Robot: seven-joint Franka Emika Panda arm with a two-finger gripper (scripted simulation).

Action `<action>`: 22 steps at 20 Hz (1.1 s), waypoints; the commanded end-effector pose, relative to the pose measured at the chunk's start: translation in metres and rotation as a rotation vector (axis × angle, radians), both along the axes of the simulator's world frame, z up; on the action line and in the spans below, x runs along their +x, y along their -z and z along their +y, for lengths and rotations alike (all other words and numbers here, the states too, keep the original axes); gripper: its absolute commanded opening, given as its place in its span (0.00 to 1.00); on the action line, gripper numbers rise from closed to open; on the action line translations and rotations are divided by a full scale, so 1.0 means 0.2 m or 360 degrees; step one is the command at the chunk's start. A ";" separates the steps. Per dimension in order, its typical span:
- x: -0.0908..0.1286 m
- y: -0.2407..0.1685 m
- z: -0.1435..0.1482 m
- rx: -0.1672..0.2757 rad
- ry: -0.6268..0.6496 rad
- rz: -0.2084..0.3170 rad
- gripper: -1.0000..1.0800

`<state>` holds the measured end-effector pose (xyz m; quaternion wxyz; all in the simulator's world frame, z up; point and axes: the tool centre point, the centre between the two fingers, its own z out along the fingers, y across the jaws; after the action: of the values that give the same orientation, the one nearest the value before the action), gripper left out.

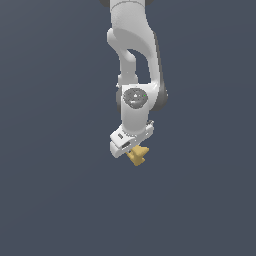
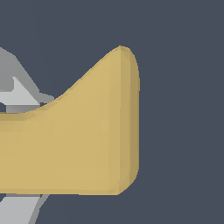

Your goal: Pick up the object and move it to a goal position.

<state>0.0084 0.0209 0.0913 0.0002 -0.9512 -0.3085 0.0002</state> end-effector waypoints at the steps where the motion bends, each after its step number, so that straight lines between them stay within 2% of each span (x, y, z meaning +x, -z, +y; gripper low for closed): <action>1: 0.00 0.00 0.00 0.0000 0.0000 -0.0001 0.00; 12: -0.03 -0.08 -0.01 0.0000 0.0000 -0.0001 0.00; 22: -0.14 -0.39 -0.04 -0.0001 -0.0001 0.0000 0.00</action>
<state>-0.0146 0.0137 0.1562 0.0002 -0.9512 -0.3087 0.0009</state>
